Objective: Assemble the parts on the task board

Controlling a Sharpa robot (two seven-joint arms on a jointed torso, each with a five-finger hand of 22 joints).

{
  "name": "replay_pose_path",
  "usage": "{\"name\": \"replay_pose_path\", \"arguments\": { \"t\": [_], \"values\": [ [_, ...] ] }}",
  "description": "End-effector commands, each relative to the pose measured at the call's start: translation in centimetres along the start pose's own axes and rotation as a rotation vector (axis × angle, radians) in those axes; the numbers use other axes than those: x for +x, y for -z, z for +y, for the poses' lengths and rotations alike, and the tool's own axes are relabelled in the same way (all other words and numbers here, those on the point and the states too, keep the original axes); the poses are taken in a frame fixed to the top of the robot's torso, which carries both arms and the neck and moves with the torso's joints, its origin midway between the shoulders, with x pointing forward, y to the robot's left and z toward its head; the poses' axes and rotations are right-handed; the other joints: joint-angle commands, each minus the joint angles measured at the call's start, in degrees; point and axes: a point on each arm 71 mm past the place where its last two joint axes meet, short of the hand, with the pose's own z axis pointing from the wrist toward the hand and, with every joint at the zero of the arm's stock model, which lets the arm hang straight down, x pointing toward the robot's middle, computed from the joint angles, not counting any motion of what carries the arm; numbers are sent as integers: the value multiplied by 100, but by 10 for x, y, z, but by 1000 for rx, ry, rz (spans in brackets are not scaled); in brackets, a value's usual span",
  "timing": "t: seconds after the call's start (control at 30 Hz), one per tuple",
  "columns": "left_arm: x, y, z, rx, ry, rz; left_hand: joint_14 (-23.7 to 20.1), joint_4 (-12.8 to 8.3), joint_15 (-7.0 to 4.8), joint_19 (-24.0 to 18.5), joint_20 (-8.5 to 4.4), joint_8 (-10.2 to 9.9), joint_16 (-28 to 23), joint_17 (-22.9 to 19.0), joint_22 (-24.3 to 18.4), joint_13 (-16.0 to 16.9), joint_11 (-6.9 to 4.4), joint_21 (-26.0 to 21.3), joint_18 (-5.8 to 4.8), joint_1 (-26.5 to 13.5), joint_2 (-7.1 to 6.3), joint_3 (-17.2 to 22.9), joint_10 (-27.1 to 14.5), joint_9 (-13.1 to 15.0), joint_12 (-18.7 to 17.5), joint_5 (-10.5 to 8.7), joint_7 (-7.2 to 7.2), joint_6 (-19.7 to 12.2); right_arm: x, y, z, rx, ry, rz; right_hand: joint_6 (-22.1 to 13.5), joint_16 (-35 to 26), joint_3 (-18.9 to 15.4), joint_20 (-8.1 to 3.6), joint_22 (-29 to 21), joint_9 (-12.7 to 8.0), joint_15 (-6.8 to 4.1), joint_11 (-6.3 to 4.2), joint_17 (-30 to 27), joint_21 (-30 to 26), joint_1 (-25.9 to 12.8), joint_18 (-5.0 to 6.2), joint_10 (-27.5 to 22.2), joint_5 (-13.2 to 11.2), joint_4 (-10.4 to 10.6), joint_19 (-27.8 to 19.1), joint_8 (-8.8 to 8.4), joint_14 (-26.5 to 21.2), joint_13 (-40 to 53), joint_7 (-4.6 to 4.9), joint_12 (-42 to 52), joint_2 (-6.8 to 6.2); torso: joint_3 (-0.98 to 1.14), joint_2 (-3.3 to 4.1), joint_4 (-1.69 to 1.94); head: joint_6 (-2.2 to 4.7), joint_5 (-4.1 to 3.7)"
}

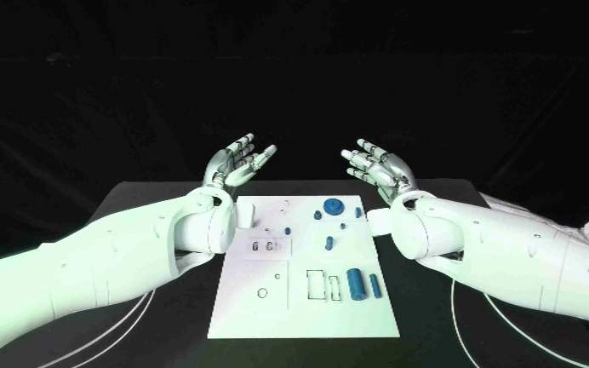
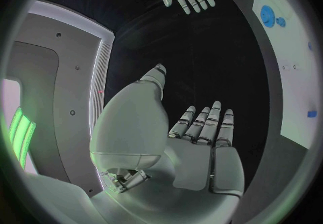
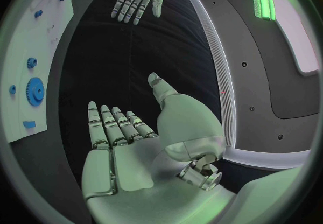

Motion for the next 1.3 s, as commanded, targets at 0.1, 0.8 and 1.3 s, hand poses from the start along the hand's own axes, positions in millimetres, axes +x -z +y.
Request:
{"name": "replay_pose_path", "arguments": {
  "t": [0.1, 0.8, 1.3],
  "values": [
    [6, 0, -1, 7, 8, 73, 230, 69, 47, 103, 85, 42, 62, 27, 26, 24, 83, 67, 146, 286, 27, 63, 204, 18, 53, 36, 745, 156, 15, -7, -1, 23, 11, 264, 796, 135, 149, 43, 122, 77, 2, 34, 82, 240, 598, 279, 1103, 39, -364, 1030, 114, 1151, 84, 897, 139, 74, -1, -2, -1, -2, 1],
    [-10, 15, -10, 21, 77, 131, 3639, -716, -532, 3661, -129, 737, 1089, 409, 569, 198, -260, 1406, 575, 526, 539, 116, 3917, 232, 745, -2, 559, 3552, -22, -24, 27, -179, 554, 291, 4019, 660, 823, -414, 352, 224, -786, -510, 201, 1214, 1032, 654, 4217, 85, -719, 3474, 283, 4791, 167, 548, 393, -167, 24, 324, 7, 158, -48],
    [-3, 42, -24, -47, 164, 205, 4119, -834, -686, 4095, -303, 679, 1098, 619, 615, 183, -370, 1577, 558, 481, 572, 145, 4239, 207, 659, -12, 475, 3820, -11, -43, 42, -147, 1187, 417, 4668, 1986, 734, -1162, 1286, 249, -1446, -988, 1092, 2987, 995, 632, 5238, 234, -672, 4880, 329, 6722, 212, 150, 377, -667, -40, 664, 122, 277, -170]
  ]
}}
